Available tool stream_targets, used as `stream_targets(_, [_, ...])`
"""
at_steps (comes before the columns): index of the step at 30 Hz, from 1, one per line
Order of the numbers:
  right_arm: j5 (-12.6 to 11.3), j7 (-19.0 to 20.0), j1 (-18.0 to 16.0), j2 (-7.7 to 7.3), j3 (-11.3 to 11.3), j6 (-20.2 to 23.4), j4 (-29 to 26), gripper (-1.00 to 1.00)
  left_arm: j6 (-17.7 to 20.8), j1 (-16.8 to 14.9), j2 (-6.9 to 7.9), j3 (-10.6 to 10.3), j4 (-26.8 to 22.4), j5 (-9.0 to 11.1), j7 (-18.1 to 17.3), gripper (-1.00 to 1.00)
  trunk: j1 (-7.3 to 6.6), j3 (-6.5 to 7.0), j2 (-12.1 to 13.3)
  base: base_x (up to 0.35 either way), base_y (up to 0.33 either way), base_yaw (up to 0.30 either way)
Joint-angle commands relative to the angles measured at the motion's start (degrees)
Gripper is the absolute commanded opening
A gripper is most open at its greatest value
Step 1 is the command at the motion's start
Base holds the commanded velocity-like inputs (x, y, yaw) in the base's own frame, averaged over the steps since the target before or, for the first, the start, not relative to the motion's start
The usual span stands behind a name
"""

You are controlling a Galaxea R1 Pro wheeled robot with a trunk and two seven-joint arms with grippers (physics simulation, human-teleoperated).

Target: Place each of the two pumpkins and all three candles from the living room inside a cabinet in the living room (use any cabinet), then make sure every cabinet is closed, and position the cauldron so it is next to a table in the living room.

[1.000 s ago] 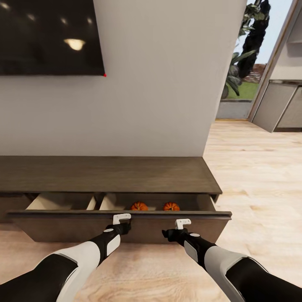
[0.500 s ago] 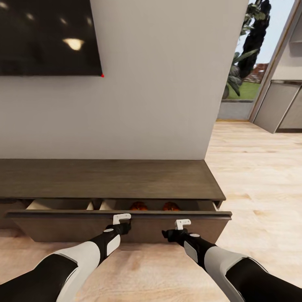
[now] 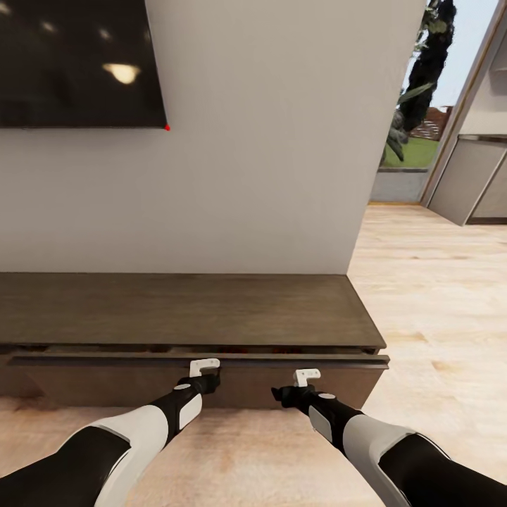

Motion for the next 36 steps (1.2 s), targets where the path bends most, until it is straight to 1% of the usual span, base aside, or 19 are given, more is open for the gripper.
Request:
stream_targets(1, [-0.59,0.25,-0.05,0.02,0.46,-0.24,0.13,1.0,-0.25,-0.07,-0.03,-0.4,0.07,0.46,0.15,1.0,0.0,-0.05,-0.02,0.138,0.0,0.0])
stream_targets(16, [-0.56,0.25,-0.05,0.02,0.46,-0.24,0.13,1.0,-0.25,-0.07,-0.03,-0.4,0.07,0.46,0.15,1.0,0.0,-0.05,-0.02,0.124,0.0,0.0])
stream_targets(30, [-0.52,0.25,-0.05,0.02,0.46,-0.24,0.13,1.0,-0.25,-0.07,-0.03,-0.4,0.07,0.46,0.15,1.0,0.0,-0.05,-0.02,0.002,0.0,0.0])
stream_targets(36, [-0.52,0.25,-0.05,0.02,0.46,-0.24,0.13,1.0,-0.25,-0.07,-0.03,-0.4,0.07,0.46,0.15,1.0,0.0,-0.05,-0.02,-0.143,0.0,0.0])
